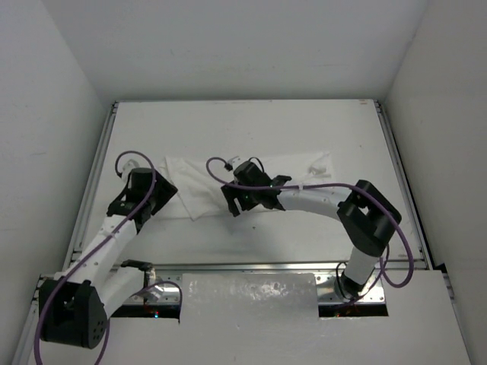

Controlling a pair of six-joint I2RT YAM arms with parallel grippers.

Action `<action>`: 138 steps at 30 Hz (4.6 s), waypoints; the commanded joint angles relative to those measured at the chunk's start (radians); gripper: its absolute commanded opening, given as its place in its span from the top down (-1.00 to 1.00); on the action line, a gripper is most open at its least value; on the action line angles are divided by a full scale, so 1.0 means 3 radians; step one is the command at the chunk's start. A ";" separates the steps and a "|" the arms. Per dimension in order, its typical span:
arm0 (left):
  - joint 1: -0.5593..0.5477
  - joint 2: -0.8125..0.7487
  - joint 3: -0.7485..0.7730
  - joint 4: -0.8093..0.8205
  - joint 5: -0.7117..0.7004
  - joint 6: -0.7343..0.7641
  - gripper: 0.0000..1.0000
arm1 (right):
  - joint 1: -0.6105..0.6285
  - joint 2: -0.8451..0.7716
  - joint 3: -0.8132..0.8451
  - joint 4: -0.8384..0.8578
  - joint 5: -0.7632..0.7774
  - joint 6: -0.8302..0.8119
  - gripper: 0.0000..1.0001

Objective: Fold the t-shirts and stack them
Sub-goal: Fold the other side of the tshirt into a rectangle, then rotate the tshirt 90 degrees

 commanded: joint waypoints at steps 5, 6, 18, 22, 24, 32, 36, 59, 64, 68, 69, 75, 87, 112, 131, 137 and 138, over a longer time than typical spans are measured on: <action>0.0134 0.1664 0.1255 0.0090 -0.0540 -0.0056 -0.18 | -0.0624 0.0180 0.0613 -0.0386 -0.0094 0.0025 -0.19; 0.0145 0.1853 0.1499 0.0090 -0.0586 -0.0025 -0.18 | -0.0639 0.0210 0.0634 -0.0458 -0.0094 -0.0006 -0.22; 0.0252 0.3251 0.2494 0.0059 -0.0786 0.0409 -0.03 | -0.0650 -0.0265 0.0015 -0.0198 -0.0349 -0.0103 -0.29; 0.0252 0.3368 0.2478 0.0233 -0.0622 0.0445 0.70 | -0.0655 -0.0270 -0.0016 -0.0121 -0.0385 -0.0129 -0.30; 0.0262 0.3394 0.2493 0.0197 -0.0713 0.0369 1.00 | -0.0696 -0.0163 0.0081 -0.0161 -0.0339 -0.0109 -0.30; 0.0625 0.3323 0.2463 -0.0074 -0.0985 -0.0004 1.00 | -0.1094 0.0752 0.0868 -0.0539 -0.0059 0.0009 -0.39; 0.0727 0.3353 0.2417 0.0100 -0.0786 0.0153 1.00 | -0.1258 0.0829 0.0890 -0.0428 0.0003 0.0116 -0.43; 0.0656 0.4171 0.3618 0.0095 0.0048 0.0767 1.00 | -0.2562 0.0563 0.0245 -0.0054 -0.0824 0.0603 -0.40; 0.0625 0.4253 0.3731 0.0064 0.0099 0.0854 0.95 | -0.2746 0.0696 0.0868 -0.0611 -0.0448 0.0459 -0.40; 0.0620 0.4284 0.3777 0.0069 0.0129 0.0890 0.92 | -0.2966 0.0763 0.0997 -0.0780 -0.0278 0.0414 -0.40; 0.0620 0.4284 0.3797 0.0069 0.0170 0.0895 0.89 | -0.3072 0.0783 0.1007 -0.0801 -0.0253 0.0388 -0.40; 0.0590 0.4136 0.3721 0.0105 0.0242 0.0890 0.49 | -0.3110 0.0564 0.0971 -0.0760 -0.0059 0.0280 -0.37; 0.0360 0.3554 0.3302 0.0013 0.0181 0.0691 -0.50 | -0.3043 0.0554 0.1096 -0.0996 -0.0083 0.0157 -0.25; 0.0027 0.2852 0.1317 0.1092 0.0958 -0.0040 -0.34 | -0.3232 0.0727 0.0690 -0.0887 0.0014 0.0377 1.00; 0.0042 0.4712 0.4234 -0.0500 0.0666 0.0858 -0.28 | -0.2701 -0.0295 -0.0985 -0.0219 -0.1060 0.0868 1.00; -0.0111 0.5434 0.5545 -0.1066 0.0881 0.1268 -0.41 | -0.1843 -0.0847 -0.1859 0.0477 -0.1434 0.1704 1.00; -0.0136 0.5439 0.5571 -0.1051 0.0881 0.1289 -0.41 | -0.1553 -0.0969 -0.1973 0.0589 -0.1185 0.1864 1.00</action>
